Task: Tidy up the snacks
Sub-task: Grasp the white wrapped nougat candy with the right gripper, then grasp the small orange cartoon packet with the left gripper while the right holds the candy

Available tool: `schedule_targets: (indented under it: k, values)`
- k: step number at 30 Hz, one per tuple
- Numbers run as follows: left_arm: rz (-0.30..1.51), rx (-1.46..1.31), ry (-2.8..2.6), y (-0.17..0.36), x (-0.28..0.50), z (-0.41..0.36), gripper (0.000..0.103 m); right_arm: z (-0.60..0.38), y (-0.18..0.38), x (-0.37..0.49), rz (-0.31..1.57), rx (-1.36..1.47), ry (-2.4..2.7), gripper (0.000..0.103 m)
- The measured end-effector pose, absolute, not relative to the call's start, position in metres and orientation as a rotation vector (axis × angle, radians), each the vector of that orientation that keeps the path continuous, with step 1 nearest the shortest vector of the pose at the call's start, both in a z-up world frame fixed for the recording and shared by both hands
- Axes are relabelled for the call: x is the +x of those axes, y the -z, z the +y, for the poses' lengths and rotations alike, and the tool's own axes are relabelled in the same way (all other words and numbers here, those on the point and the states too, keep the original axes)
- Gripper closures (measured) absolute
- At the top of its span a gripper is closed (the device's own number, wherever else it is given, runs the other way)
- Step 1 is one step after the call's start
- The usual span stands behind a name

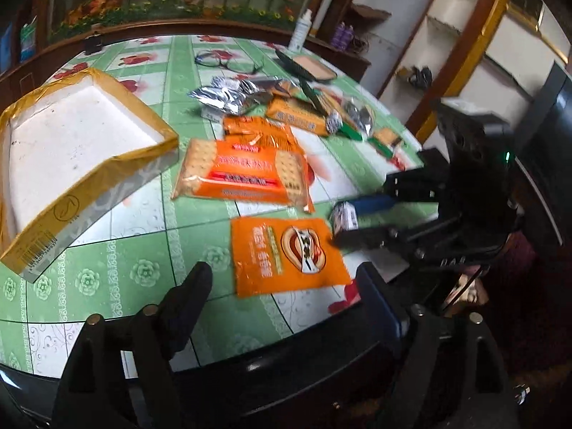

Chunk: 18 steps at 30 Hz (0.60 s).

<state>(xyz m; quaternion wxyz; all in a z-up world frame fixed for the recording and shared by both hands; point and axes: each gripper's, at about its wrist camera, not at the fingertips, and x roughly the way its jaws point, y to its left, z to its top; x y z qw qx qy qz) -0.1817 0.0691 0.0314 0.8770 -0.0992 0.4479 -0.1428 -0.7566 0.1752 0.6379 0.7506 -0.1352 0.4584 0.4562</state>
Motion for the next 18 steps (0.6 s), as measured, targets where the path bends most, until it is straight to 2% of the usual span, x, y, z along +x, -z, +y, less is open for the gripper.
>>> schedule_targets:
  k: [5, 8, 9, 10, 11, 12, 13, 14, 16, 17, 18]
  values:
    - [0.975, -0.18, 0.308, -0.021, -0.174, 0.061, 0.02, 0.158, -0.634, -0.743, 0.999, -0.274, -0.958, 0.067]
    - [0.979, -0.162, 0.309, -0.014, -0.165, 0.047, 0.022, 0.163, -0.664, -0.768, 0.998, -0.259, -0.94, 0.067]
    - [0.969, -0.147, 0.301, -0.014, -0.161, 0.042, 0.03, 0.171, -0.637, -0.728, 1.0, -0.256, -0.935, 0.067]
    - [0.96, -0.135, 0.299, -0.013, -0.158, 0.037, 0.042, 0.174, -0.651, -0.741, 0.999, -0.25, -0.929, 0.067]
    - [0.957, -0.129, 0.298, -0.014, -0.155, 0.034, 0.048, 0.164, -0.625, -0.719, 0.998, -0.245, -0.922, 0.067]
    - [0.957, -0.133, 0.303, -0.013, -0.152, 0.032, 0.059, 0.16, -0.627, -0.73, 0.994, -0.237, -0.915, 0.067]
    - [0.959, -0.147, 0.309, -0.013, -0.149, 0.031, 0.06, 0.161, -0.639, -0.74, 0.989, -0.228, -0.908, 0.067]
    - [0.958, -0.152, 0.309, -0.013, -0.147, 0.03, 0.06, 0.136, -0.605, -0.72, 0.991, -0.218, -0.906, 0.067]
    - [0.966, -0.155, 0.304, -0.013, -0.146, 0.029, 0.056, 0.141, -0.622, -0.743, 0.999, -0.21, -0.901, 0.067]
    - [0.974, -0.168, 0.306, -0.014, -0.146, 0.03, 0.05, 0.126, -0.619, -0.737, 1.002, -0.21, -0.899, 0.067]
    - [0.984, -0.189, 0.312, -0.015, -0.147, 0.032, 0.032, 0.118, -0.603, -0.698, 1.008, -0.212, -0.895, 0.067]
